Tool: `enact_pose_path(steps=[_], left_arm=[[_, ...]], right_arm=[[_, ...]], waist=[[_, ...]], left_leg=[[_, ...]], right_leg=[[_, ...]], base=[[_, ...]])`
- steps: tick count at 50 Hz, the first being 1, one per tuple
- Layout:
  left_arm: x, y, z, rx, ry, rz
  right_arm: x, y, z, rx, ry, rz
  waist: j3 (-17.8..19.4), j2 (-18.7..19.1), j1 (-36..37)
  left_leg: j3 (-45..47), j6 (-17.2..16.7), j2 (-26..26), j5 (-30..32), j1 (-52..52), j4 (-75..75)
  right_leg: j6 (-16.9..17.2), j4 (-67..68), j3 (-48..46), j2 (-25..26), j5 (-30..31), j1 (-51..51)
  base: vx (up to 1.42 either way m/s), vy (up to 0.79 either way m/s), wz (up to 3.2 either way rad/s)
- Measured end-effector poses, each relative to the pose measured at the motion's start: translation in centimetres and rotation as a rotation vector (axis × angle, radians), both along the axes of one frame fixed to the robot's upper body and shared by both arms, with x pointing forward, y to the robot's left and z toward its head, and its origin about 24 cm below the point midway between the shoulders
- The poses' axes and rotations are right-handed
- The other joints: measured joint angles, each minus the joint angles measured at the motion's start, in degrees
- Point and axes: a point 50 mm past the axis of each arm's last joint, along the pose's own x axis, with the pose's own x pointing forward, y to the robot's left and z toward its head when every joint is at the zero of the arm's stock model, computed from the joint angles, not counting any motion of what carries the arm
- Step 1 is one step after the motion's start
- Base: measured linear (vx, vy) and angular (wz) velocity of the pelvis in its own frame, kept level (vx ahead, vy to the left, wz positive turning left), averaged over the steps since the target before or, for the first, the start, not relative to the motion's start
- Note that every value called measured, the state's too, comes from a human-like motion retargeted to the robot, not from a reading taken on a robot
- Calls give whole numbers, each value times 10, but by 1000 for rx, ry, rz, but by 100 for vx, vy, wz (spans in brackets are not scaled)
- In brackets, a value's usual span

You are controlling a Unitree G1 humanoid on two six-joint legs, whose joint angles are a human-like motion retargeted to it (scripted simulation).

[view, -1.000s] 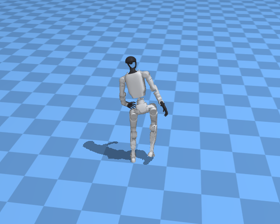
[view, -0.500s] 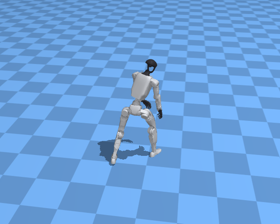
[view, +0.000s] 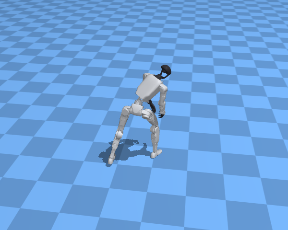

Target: Kungfu

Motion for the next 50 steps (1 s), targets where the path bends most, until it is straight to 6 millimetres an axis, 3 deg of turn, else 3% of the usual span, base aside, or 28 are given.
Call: enact_pose_path(steps=[4,10,15,20,25,30,34,37,42,43,45,47,50], left_arm=[[-30,43,-22,34,118,43],[-109,103,-39,-61,313,128],[-155,117,-44,-23,389,132],[-170,113,-40,137,382,88],[-165,106,-38,211,307,95],[-151,114,-45,100,330,232],[-131,119,-47,-242,345,390],[-112,129,-39,-546,264,525],[-79,136,-13,-1105,59,656],[-70,134,-6,-1221,27,655],[-55,128,8,-1450,-7,637],[-40,120,22,-1650,5,573],[-23,99,39,-1864,85,445]], right_arm=[[-23,42,-18,90,91,209],[-71,110,-15,189,87,595],[-103,137,-11,259,67,758],[-111,134,-10,320,74,762],[-103,119,-9,356,76,687],[-90,105,-5,354,44,607],[-80,94,-8,401,51,494],[-69,81,-4,461,26,385],[-54,55,12,572,-61,216],[-51,47,17,590,-90,182],[-44,31,29,623,-154,109],[-39,14,40,670,-208,27],[-36,-14,51,759,-266,-77]], waist=[[-12,12,20],[-28,33,56],[-42,47,95],[-46,58,102],[-42,70,84],[-43,77,68],[-57,73,52],[-71,63,40],[-82,33,30],[-83,22,30],[-86,-11,30],[-91,-45,41],[-103,-84,54]], left_leg=[[-2,0,4,-12,10,-8],[-6,0,6,-36,18,-15],[-9,0,-10,-42,31,-27],[-13,0,-12,-39,41,-34],[-5,0,6,-47,54,-41],[29,0,29,-55,60,-35],[52,0,32,-45,72,-28],[65,0,36,-1,84,-16],[77,3,94,158,108,49],[77,12,105,197,108,77],[76,63,113,268,94,154],[14,103,83,307,64,247],[-87,59,7,239,11,375]], right_leg=[[4,-8,-13,-2,2,19],[12,-25,-40,-17,16,41],[28,-50,-61,-47,33,60],[39,-85,-104,-63,55,97],[46,-100,-152,-58,77,117],[-6,-86,-249,-59,61,115],[-37,-50,-208,-38,13,88],[-47,-18,-167,-18,-25,71],[-59,-1,-134,66,-88,99],[-61,-10,-126,83,-94,114],[-62,-35,-97,109,-99,147],[-65,-63,-59,146,-99,184],[-64,-103,-11,194,-94,244]], base=[[7,8,4],[9,17,6],[6,21,7],[0,19,2],[1,1,-23],[8,-11,-64],[13,-30,-47],[19,-47,-59],[25,-79,-111],[29,-74,-135],[29,-68,-151],[35,-55,-207],[43,-51,-195]])
